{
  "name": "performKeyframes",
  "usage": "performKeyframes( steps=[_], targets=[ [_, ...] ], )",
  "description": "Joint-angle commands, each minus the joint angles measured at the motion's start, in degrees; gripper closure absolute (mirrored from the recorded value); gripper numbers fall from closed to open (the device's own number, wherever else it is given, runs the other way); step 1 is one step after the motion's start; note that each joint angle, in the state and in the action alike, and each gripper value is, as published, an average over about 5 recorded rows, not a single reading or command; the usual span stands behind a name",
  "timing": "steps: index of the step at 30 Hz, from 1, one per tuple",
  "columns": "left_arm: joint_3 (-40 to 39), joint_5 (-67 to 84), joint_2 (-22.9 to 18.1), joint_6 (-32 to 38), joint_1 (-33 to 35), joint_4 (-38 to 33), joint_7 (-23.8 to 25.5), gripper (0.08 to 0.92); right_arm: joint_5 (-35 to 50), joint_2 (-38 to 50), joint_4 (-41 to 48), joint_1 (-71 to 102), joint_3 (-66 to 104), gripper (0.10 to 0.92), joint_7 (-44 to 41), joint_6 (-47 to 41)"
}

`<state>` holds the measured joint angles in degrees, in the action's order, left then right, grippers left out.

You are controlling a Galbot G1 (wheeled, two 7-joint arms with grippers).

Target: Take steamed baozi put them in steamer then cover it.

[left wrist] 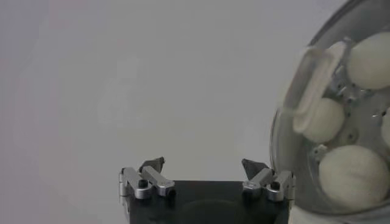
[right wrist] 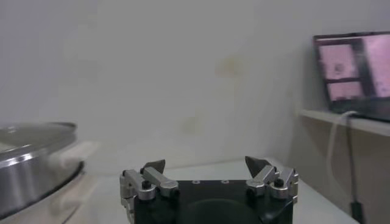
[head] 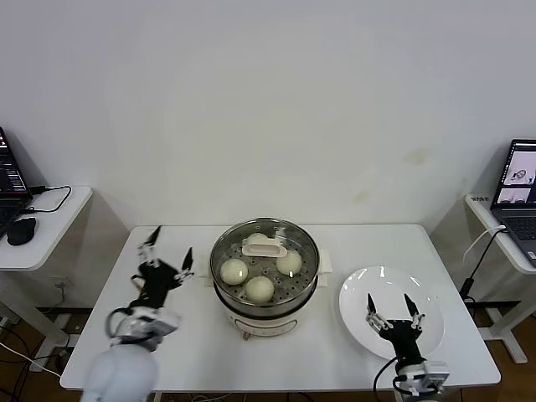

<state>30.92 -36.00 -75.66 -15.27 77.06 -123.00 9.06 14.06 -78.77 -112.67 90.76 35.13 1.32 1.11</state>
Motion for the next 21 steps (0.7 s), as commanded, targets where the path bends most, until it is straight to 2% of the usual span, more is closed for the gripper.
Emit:
performKeyframes(
  steps=[1,7,14,21],
  targets=[
    [17.8,46.8,1.1,8.9,14.2,6.0,-3.6,0.177,0.9,5.9,1.2,1.3,-4.5,0.203,1.1,-3.0],
    [15.1,44.7,-0.2,6.7,19.9,5.7,-2.7,0.177,4.9,7.5,-2.1,3.7,-5.0,0.203,4.1,-9.8],
    [13.2,42.0,-1.1,7.2,22.8,2.9,-5.0,0.177,5.6,9.4,-6.2,6.0,-5.4,0.203,3.3,-10.0],
    [13.5,40.2,-0.7,7.1,24.3,1.8,-5.6,0.177,5.6,9.0,-6.5,6.6,-5.4,0.203,3.7,-9.7]
  ],
)
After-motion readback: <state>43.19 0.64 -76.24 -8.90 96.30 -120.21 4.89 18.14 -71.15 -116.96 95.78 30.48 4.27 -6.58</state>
